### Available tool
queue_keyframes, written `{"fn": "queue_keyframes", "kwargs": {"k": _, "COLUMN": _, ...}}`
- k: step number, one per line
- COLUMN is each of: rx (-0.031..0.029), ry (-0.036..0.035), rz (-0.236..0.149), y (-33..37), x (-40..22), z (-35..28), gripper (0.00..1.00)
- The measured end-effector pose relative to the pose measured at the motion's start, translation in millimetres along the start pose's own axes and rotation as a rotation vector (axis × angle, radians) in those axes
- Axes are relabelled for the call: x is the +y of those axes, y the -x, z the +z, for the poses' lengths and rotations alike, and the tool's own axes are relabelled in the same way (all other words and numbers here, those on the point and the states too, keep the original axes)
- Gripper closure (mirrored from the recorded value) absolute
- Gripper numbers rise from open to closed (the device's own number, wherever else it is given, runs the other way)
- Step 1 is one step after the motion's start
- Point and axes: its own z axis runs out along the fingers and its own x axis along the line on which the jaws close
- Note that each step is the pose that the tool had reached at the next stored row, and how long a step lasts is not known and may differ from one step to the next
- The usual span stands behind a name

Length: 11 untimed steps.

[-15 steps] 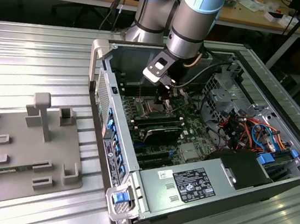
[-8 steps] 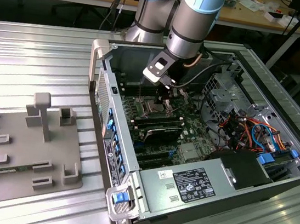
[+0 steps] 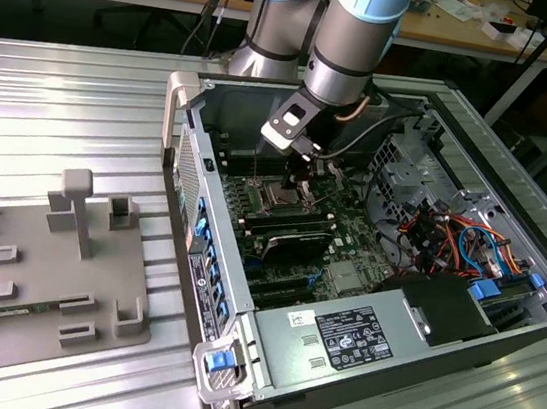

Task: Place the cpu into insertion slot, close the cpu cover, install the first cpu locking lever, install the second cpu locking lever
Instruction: 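Close the cpu cover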

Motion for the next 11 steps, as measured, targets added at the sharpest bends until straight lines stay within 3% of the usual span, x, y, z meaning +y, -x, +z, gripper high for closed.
{"fn": "queue_keyframes", "kwargs": {"k": 11, "rx": 0.0001, "ry": 0.0001, "rz": 0.000, "y": 0.1, "x": 2.0, "z": -2.8, "gripper": 0.89}}
